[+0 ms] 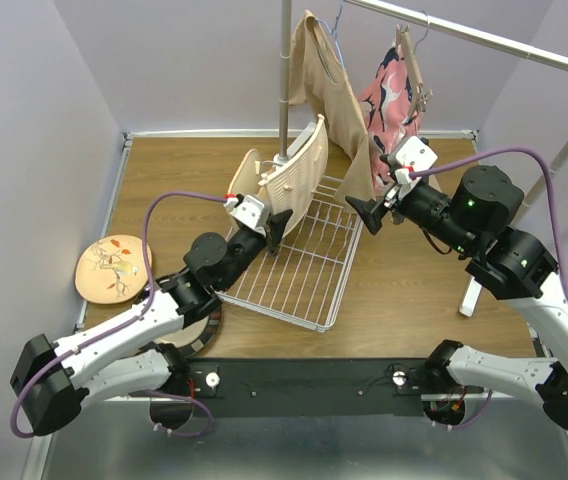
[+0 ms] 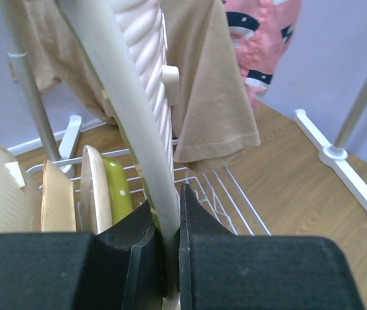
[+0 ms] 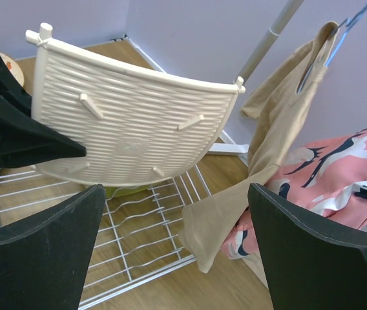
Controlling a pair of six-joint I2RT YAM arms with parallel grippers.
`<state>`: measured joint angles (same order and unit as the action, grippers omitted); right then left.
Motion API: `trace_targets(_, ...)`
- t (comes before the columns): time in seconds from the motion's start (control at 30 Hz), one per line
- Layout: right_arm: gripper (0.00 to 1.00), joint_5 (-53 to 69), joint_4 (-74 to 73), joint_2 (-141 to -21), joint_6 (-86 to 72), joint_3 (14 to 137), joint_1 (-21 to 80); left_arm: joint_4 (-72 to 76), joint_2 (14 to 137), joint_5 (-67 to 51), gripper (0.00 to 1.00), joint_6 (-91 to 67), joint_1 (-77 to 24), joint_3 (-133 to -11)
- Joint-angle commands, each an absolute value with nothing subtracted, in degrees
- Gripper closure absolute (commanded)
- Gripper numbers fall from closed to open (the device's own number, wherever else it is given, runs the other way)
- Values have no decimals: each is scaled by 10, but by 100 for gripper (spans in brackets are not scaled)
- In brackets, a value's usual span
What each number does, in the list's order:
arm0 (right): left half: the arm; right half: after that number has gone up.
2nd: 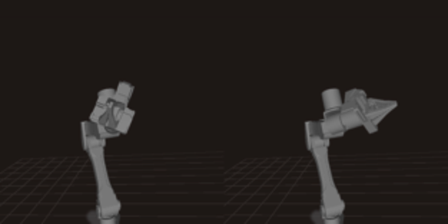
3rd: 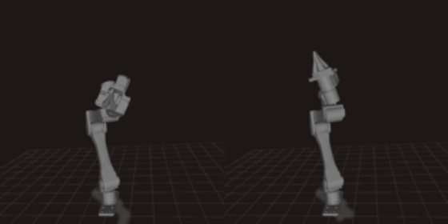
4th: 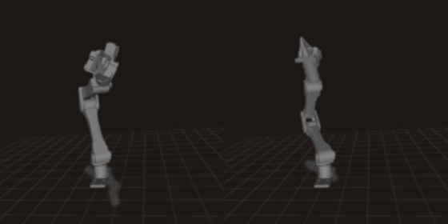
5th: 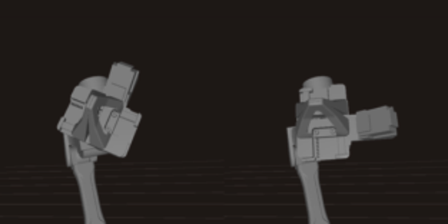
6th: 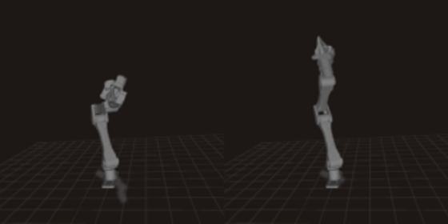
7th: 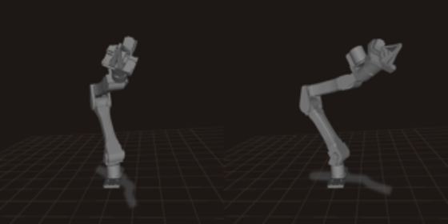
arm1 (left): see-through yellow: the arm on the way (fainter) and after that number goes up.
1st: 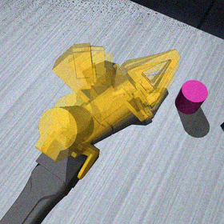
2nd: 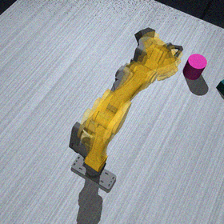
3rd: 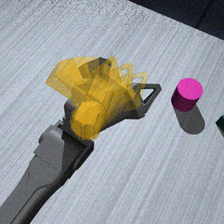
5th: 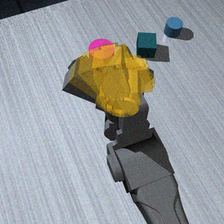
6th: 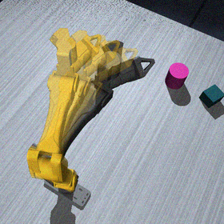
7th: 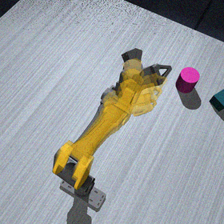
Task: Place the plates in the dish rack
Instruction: Insert the plate into the dish rack
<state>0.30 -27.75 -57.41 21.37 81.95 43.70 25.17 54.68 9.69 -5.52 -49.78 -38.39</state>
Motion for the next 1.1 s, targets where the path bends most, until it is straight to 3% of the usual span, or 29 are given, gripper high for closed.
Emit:
trace_targets(0.0, 0, -9, -259, -563, 202, 804, 429, 391, 579, 189, 100, -50, -519, -375)
trace_targets(1.07, 0, -4, -255, -538, 184, 771, 403, 650, 800, 327, 100, -25, -553, -323)
